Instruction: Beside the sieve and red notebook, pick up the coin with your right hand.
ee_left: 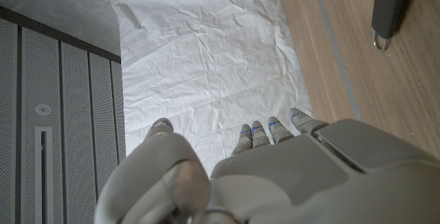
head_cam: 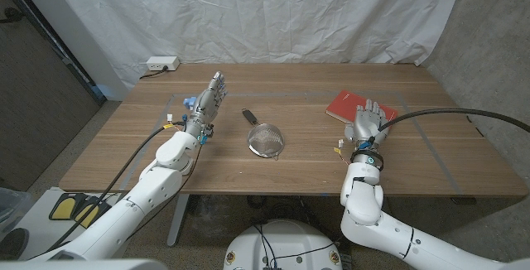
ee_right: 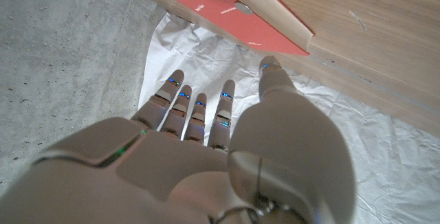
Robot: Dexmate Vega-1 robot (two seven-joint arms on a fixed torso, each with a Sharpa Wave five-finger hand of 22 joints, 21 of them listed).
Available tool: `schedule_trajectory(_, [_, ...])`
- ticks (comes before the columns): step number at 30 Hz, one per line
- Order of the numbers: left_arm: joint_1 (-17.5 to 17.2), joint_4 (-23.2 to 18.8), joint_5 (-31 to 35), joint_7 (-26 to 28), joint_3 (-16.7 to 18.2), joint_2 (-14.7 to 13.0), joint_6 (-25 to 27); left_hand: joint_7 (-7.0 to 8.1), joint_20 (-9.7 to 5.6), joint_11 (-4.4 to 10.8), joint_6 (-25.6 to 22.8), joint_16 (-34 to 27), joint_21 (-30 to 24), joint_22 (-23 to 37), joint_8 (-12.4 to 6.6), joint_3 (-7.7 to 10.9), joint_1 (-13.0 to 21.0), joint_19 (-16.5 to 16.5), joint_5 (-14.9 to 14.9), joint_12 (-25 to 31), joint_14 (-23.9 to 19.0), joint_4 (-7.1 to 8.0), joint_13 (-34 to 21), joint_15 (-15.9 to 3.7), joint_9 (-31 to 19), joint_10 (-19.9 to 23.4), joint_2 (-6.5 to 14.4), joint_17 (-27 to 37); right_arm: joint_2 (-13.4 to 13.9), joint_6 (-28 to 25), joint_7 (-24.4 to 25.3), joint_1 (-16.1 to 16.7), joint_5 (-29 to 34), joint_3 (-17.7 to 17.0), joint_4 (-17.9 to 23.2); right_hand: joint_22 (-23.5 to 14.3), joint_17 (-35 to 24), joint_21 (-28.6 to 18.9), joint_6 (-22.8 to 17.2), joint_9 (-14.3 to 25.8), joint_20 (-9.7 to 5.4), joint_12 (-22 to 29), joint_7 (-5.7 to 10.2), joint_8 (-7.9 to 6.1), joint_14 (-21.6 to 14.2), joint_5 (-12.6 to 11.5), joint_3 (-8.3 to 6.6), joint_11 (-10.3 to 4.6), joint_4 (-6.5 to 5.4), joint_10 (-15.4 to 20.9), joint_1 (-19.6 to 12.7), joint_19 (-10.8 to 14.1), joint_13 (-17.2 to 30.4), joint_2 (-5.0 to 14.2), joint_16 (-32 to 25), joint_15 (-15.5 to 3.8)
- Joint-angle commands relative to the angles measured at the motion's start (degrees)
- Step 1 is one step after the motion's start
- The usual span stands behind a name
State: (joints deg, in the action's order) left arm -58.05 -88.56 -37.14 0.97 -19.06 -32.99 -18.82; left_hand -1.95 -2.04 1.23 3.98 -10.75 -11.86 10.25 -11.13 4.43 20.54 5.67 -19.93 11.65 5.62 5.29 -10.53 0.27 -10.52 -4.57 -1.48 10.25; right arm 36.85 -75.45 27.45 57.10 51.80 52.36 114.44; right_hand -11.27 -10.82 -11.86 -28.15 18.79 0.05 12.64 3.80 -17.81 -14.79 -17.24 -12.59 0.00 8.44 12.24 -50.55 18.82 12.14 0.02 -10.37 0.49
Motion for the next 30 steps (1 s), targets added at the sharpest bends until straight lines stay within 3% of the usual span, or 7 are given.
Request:
schedule_trajectory(1, [-0.1,-0.9,0.5,0.6,-0.3,-0.1,0.6,0.03,-1.41,-0.12,-0.1,0.1,0.2,0.1,-0.20,-0.52,0.0,0.5,0.0,-0.2,0.3,0.11,-0.2,0.25,-0.1,0.0,0.5,0.3,-0.2,-0.9,3.3,-1.6,-2.0,2.4,-3.5,-0.3,-0.4,0.2,-0.2,0.9,0.13,0.0,0.73,-0.76,0.6,-0.4,-0.51,0.07,-0.13,-0.6,-0.9,-0.9,0.5,0.26,-0.3,-0.19])
schedule_trajectory(10, [-0.7,-1.9,1.0,1.7,-0.3,-0.4,1.2,0.04,-1.21,-0.21,-0.3,0.0,0.2,0.1,-0.23,-0.63,-0.1,0.6,0.0,-0.1,0.3,0.16,-0.2,0.21,-0.1,0.1,0.5,0.3,-0.4,1.8,5.3,-2.3,-4.0,2.4,-5.2,-0.7,-0.9,-0.1,0.9,2.9,0.57,0.4,1.61,-2.02,0.9,-0.9,-0.35,0.71,-0.52,-0.8,-1.0,-1.6,1.2,0.72,-0.7,-0.52])
schedule_trajectory(16, [-0.6,-1.7,1.0,1.9,-0.3,-0.1,1.1,0.06,-1.15,-0.22,-0.3,0.0,0.2,0.1,-0.21,-0.69,-0.1,0.6,0.0,-0.2,0.3,0.18,-0.2,0.24,-0.1,0.0,0.6,0.3,-1.4,4.6,8.3,-2.2,-5.1,1.6,-7.6,-1.1,-1.3,-0.6,3.5,5.5,0.61,0.7,1.19,-3.20,1.2,-1.3,0.11,1.32,-0.89,-1.8,-0.9,-1.9,2.2,0.84,-0.9,-0.50])
schedule_trajectory(20, [-0.3,-1.6,1.0,1.8,-0.3,0.0,1.1,0.09,-1.16,-0.23,-0.2,0.0,0.3,0.1,-0.19,-0.72,-0.1,0.6,0.0,-0.2,0.3,0.19,-0.2,0.24,-0.1,-0.1,0.6,0.3,-2.3,5.6,9.8,-2.1,-5.9,0.7,-8.8,-1.6,-1.9,-1.3,3.1,9.3,0.36,1.8,2.38,-6.43,0.0,-1.7,0.90,1.08,-1.33,-0.9,-0.5,-1.5,3.6,0.85,-1.8,-0.95])
schedule_trajectory(25, [0.2,-0.9,0.9,1.4,-0.6,0.2,1.1,0.03,-1.13,-0.14,-0.2,0.1,0.3,0.1,-0.17,-0.80,-0.1,0.7,0.0,-0.2,0.4,0.22,-0.2,0.26,-0.1,0.0,0.6,0.3,-2.4,5.5,10.0,-2.2,-6.5,0.3,-9.0,-2.4,-3.0,-2.3,5.7,16.1,-0.05,3.4,3.39,-10.75,-1.5,-2.5,1.87,0.89,-1.70,-0.6,-0.3,-1.1,6.3,1.20,-2.6,-1.55])
schedule_trajectory(26, [0.3,-0.8,1.0,1.5,-0.6,0.4,1.1,0.04,-1.12,-0.16,-0.2,0.1,0.3,0.1,-0.18,-0.82,-0.1,0.7,0.0,-0.2,0.5,0.22,-0.2,0.17,-0.1,0.0,0.7,0.3,-2.3,5.5,10.1,-2.1,-6.6,0.2,-9.0,-2.7,-3.4,-2.6,6.9,18.6,-0.13,3.8,3.34,-12.24,-1.5,-2.7,2.36,0.89,-1.87,-0.8,-0.1,-1.1,7.2,1.13,-2.7,-1.53])
schedule_trajectory(30, [0.9,-0.3,1.1,1.2,-0.9,0.6,1.1,0.12,-1.12,0.01,-0.2,0.1,0.3,0.1,-0.16,-0.88,-0.1,0.7,0.0,-0.2,0.5,0.23,-0.2,0.27,-0.1,0.0,0.7,0.3,-2.3,4.7,10.2,-2.2,-6.8,0.0,-9.2,-2.9,-3.8,-2.9,8.2,21.3,0.01,4.2,2.94,-13.84,-1.3,-2.9,2.86,0.93,-2.08,-1.2,0.2,-1.1,8.3,1.16,-2.7,-1.42])
